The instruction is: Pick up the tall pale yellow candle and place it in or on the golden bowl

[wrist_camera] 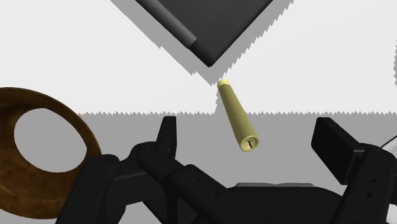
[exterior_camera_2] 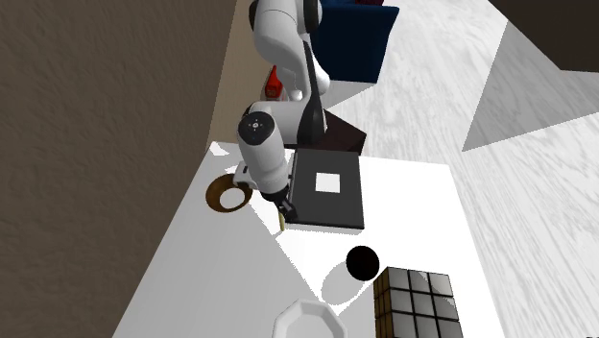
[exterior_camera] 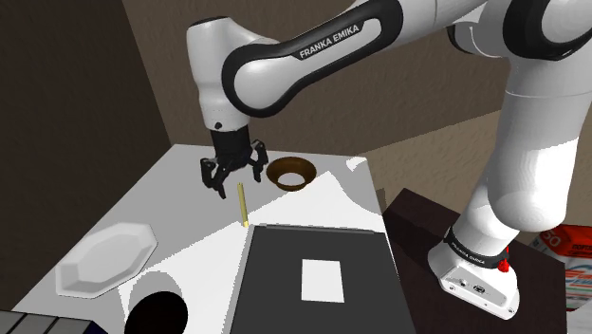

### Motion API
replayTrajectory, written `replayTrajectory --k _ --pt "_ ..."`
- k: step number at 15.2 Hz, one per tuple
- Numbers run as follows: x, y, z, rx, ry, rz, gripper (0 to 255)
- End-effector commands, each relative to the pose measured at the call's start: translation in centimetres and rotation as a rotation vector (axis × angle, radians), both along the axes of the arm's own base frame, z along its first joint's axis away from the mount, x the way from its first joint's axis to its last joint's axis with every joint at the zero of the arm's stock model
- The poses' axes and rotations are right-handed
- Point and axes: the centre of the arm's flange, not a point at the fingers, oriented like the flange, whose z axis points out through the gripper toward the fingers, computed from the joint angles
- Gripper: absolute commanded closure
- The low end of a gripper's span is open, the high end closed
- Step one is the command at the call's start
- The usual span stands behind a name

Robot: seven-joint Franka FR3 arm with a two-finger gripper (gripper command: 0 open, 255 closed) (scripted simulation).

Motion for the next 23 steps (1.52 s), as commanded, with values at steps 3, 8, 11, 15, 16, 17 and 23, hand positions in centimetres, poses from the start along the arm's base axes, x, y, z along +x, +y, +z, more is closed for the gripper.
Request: replayTrajectory --k 3,8,11,15,16,17,23 --pt "-0.1 0.0 -0.8 0.0 0.0 0.0 0" --pt "-0.1 0.0 -0.8 0.0 0.0 0.0 0" --pt "-0.1 0.0 -0.8 0.0 0.0 0.0 255" --pt "-0.1 0.0 -0.8 0.0 0.0 0.0 255" --pt "-0.1 0.0 -0.8 0.0 0.0 0.0 255" --pt "-0.1 0.0 -0.8 0.0 0.0 0.0 255" --pt "-0.1 0.0 1.8 0.0 0.0 0.0 255"
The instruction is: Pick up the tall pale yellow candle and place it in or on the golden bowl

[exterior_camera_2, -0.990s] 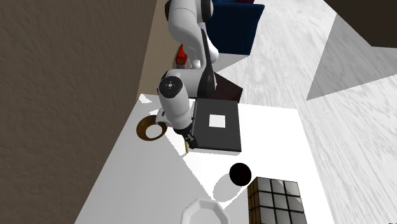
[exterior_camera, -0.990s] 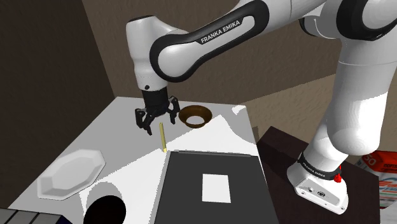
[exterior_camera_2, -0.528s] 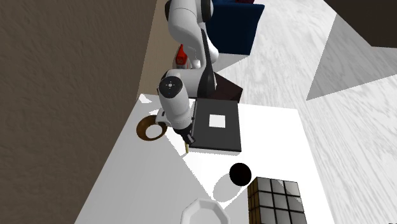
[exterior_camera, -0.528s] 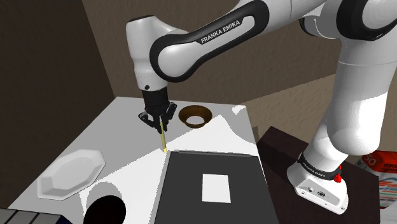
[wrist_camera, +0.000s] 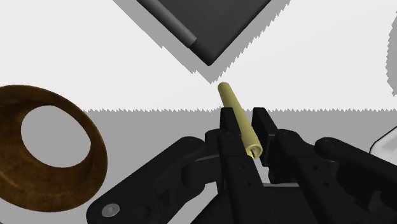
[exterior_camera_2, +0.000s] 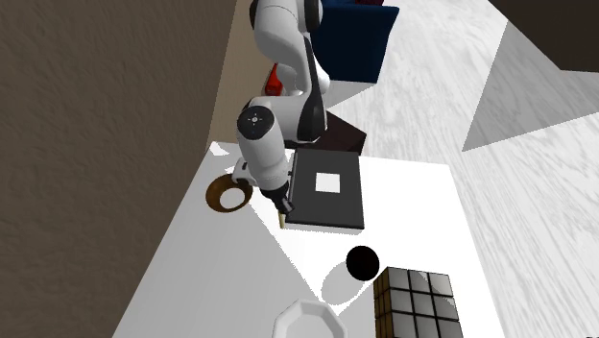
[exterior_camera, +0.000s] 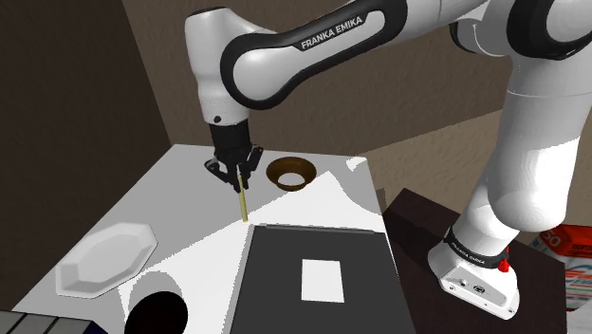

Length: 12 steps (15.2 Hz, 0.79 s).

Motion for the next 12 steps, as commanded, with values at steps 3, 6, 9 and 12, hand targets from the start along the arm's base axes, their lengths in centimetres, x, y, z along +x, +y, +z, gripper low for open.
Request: replayTrajectory --k 3,6,9,12 --pt "-0.1 0.1 2.1 0.0 0.0 0.0 255" --pt "-0.1 0.1 3.7 0.0 0.0 0.0 255" --pt "-0.1 0.1 5.2 0.0 0.0 0.0 255" --pt "-0.1 0.1 6.8 0.0 0.0 0.0 255"
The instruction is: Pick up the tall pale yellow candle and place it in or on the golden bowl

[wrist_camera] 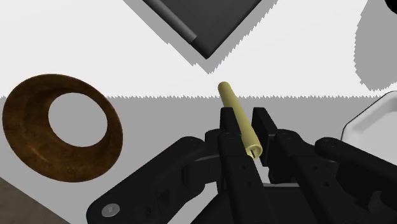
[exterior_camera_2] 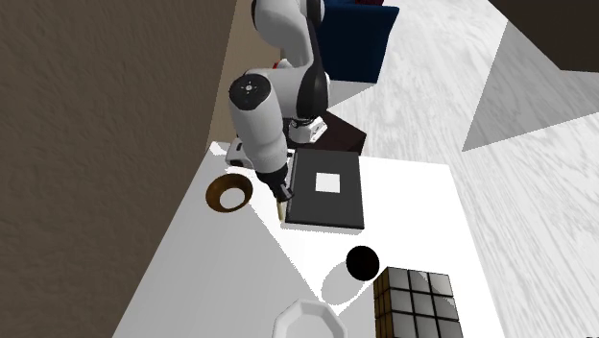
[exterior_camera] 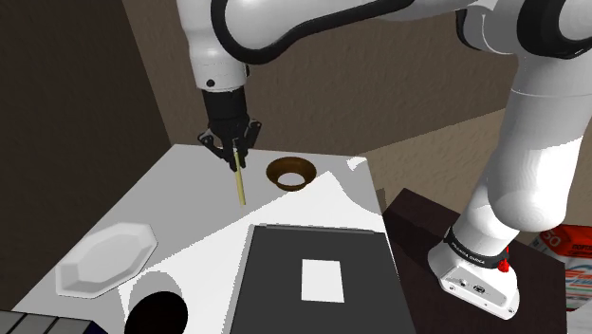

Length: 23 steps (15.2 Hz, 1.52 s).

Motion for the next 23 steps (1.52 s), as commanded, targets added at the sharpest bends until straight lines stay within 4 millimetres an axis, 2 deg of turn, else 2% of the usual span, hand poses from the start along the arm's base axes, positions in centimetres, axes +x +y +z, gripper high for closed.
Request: replayTrajectory --k 1,5,23 --pt "-0.1 0.1 1.0 0.0 0.0 0.0 255" --pt "-0.1 0.1 2.9 0.0 0.0 0.0 255" --pt "4.6 -22.5 8.7 0.0 0.0 0.0 255"
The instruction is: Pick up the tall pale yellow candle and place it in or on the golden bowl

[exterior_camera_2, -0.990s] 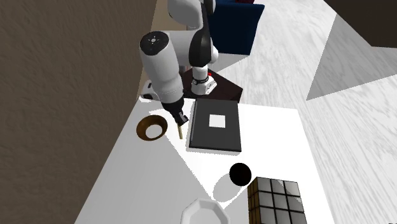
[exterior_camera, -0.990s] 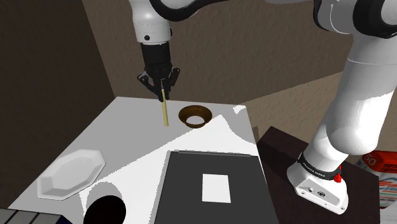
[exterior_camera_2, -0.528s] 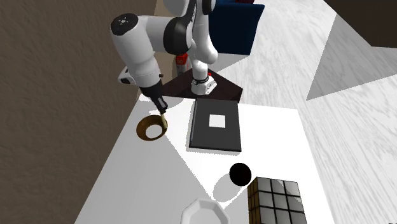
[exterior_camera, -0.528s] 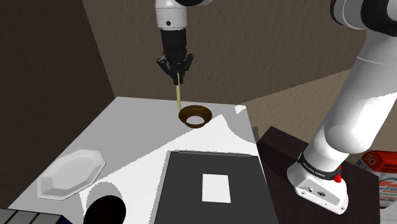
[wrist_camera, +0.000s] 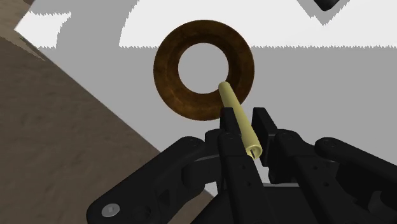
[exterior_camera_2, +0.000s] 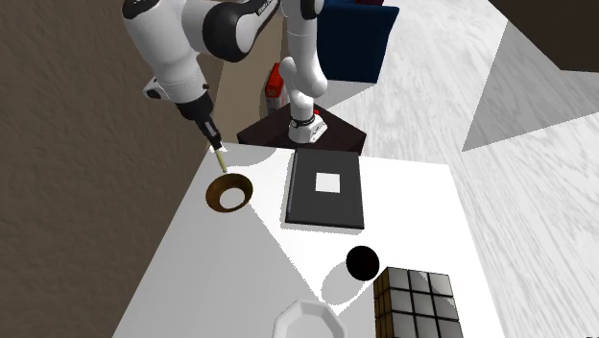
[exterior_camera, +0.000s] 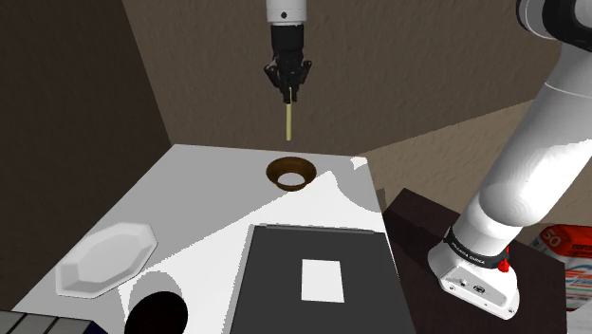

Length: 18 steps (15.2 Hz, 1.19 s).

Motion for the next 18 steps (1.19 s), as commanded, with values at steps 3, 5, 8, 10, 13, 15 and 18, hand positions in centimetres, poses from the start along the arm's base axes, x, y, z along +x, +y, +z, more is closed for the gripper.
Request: replayTrajectory --k 3,5,8,10,13,15,18 --pt "0.6 -1.9 -0.7 0.0 0.0 0.002 255" --pt "0.6 -1.9 -1.7 0.0 0.0 0.002 255" --pt "0.6 -1.9 -3.3 0.0 0.0 0.002 255" --pt "0.6 -1.9 -4.4 0.0 0.0 0.002 255" --pt "0.6 -1.9 -5.9 0.0 0.0 0.002 255" --pt "0.6 -1.9 -7.0 0.0 0.0 0.002 255" --pt "0.6 -1.9 -8.6 0.0 0.0 0.002 255"
